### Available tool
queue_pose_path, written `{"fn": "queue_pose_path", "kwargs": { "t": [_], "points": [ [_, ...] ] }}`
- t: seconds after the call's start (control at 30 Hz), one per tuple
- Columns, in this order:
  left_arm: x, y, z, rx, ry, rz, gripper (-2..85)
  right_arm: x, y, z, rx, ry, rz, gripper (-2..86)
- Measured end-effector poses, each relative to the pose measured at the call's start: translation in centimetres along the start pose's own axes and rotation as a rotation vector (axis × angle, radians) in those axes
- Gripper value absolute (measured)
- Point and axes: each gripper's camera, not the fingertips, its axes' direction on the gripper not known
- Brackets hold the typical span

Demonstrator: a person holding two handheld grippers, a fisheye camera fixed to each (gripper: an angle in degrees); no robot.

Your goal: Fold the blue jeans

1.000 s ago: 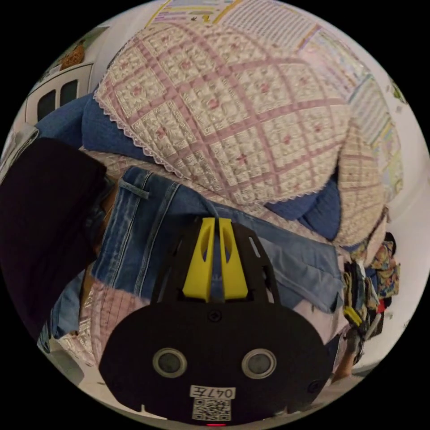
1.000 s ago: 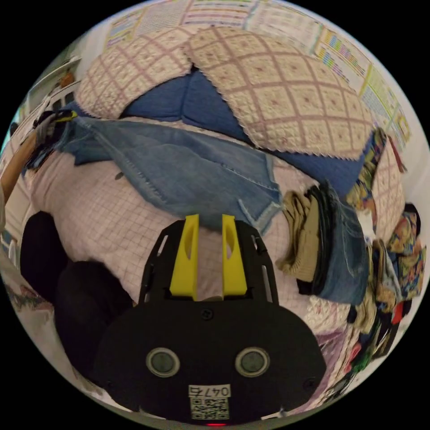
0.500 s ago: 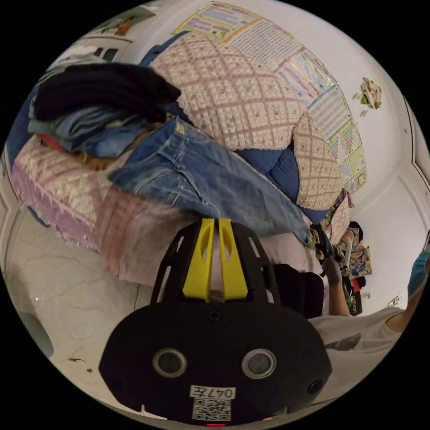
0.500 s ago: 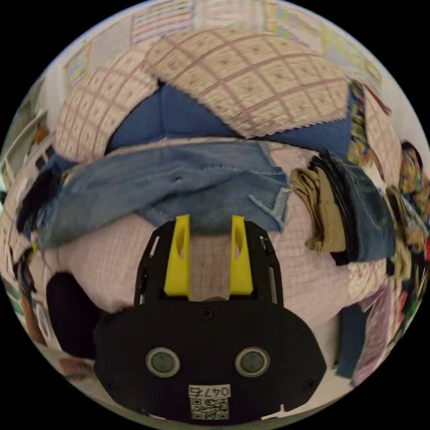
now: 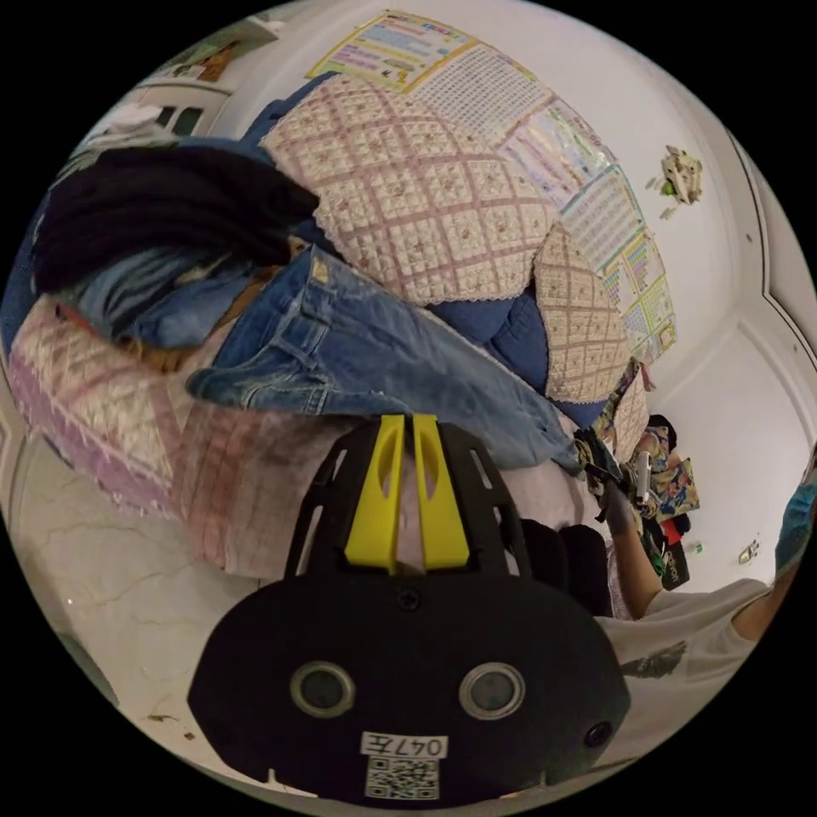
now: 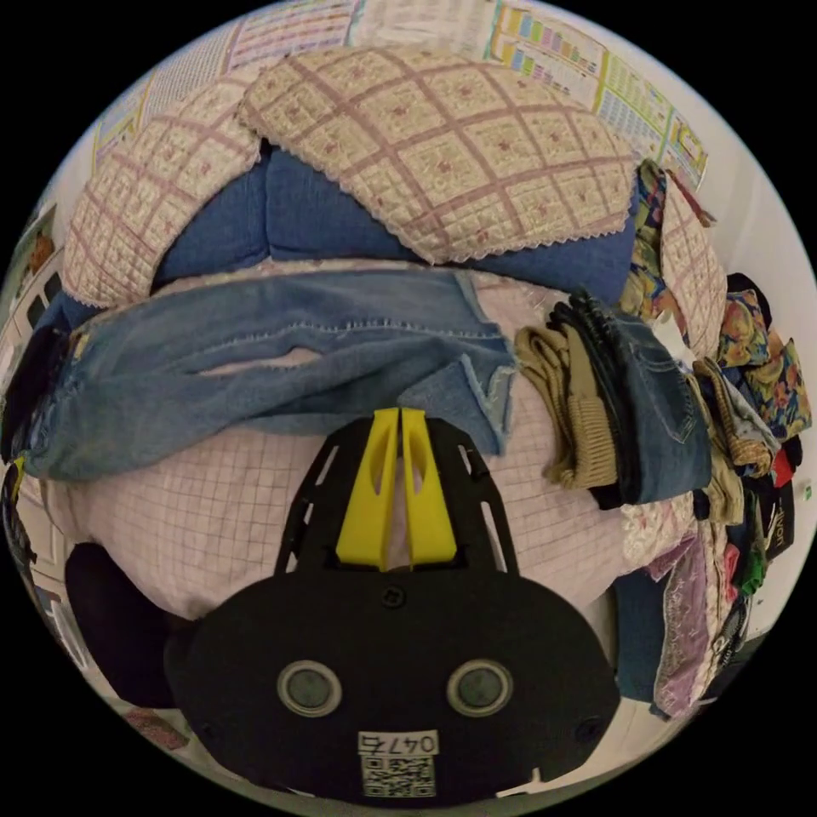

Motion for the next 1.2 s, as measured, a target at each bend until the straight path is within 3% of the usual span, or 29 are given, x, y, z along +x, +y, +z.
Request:
{"fn": "queue_pose_path", "kwargs": {
  "t": [0.13,0.23,0.47,0.6,0.8,0.9,1.03,1.2],
  "points": [
    [0.9,-1.2,-2.2,0.08,0.074,0.05,-0.8,7.1,1.2,-7.6,0.171,-0.032,0.095,-0.9],
    [0.6,-0.1,-3.0,0.052,0.077,0.059,-0.8,12.4,4.5,-10.4,0.168,-0.106,0.145,-0.8],
    [-6.3,12.7,0.5,-0.124,0.07,-0.219,-0.7,18.6,14.8,-5.7,-0.038,-0.291,0.292,-0.2],
    [-9.5,16.6,0.6,-0.04,0.25,-0.327,0.2,21.3,17.1,-5.9,0.026,-0.35,0.384,1.6],
    [-9.1,17.6,-0.9,0.019,0.203,-0.31,6.2,25.7,17.3,-5.6,0.002,-0.356,0.518,9.3],
    [-9.3,18.4,-1.0,0.032,0.209,-0.323,6.3,26.8,16.9,-5.4,-0.01,-0.295,0.531,5.4],
    [-9.6,18.8,-1.2,0.052,0.231,-0.353,6.1,28.9,16.1,-4.6,0.029,-0.419,0.573,-0.4],
    [-9.6,19.5,-2.7,0.113,0.153,-0.42,4.9,29.7,14.0,-5.3,0.044,-0.414,0.523,-1.1]
  ]
}}
